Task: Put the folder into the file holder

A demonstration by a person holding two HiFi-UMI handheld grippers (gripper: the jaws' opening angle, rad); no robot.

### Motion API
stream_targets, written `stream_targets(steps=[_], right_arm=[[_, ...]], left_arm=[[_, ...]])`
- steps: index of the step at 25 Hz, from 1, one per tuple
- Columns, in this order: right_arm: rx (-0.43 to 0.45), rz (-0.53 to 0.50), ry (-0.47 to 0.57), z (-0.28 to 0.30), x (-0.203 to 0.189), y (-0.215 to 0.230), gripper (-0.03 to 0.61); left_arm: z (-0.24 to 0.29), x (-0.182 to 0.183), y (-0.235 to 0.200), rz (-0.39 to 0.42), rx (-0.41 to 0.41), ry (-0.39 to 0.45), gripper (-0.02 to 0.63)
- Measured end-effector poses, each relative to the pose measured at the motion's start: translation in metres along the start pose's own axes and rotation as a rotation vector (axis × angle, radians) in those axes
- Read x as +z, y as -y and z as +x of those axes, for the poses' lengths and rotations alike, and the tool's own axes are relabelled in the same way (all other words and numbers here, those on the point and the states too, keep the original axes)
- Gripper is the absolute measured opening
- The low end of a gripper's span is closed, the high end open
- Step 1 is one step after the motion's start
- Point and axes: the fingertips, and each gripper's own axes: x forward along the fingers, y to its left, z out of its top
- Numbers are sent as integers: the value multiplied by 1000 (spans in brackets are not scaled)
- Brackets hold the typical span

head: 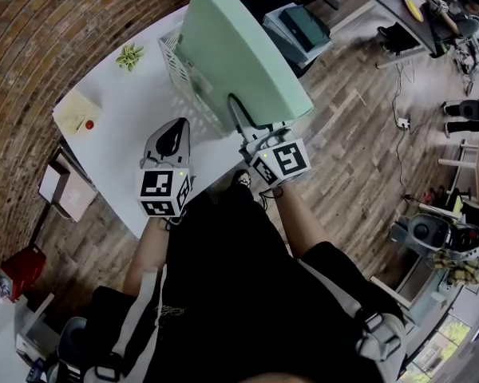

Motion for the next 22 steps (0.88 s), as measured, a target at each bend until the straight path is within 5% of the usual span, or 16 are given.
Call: stream_targets(steps=[22], right_arm=[[-17,28,-7,14,-18,0,140]], left_arm=[[2,-9,-2,5,28,-34,20]])
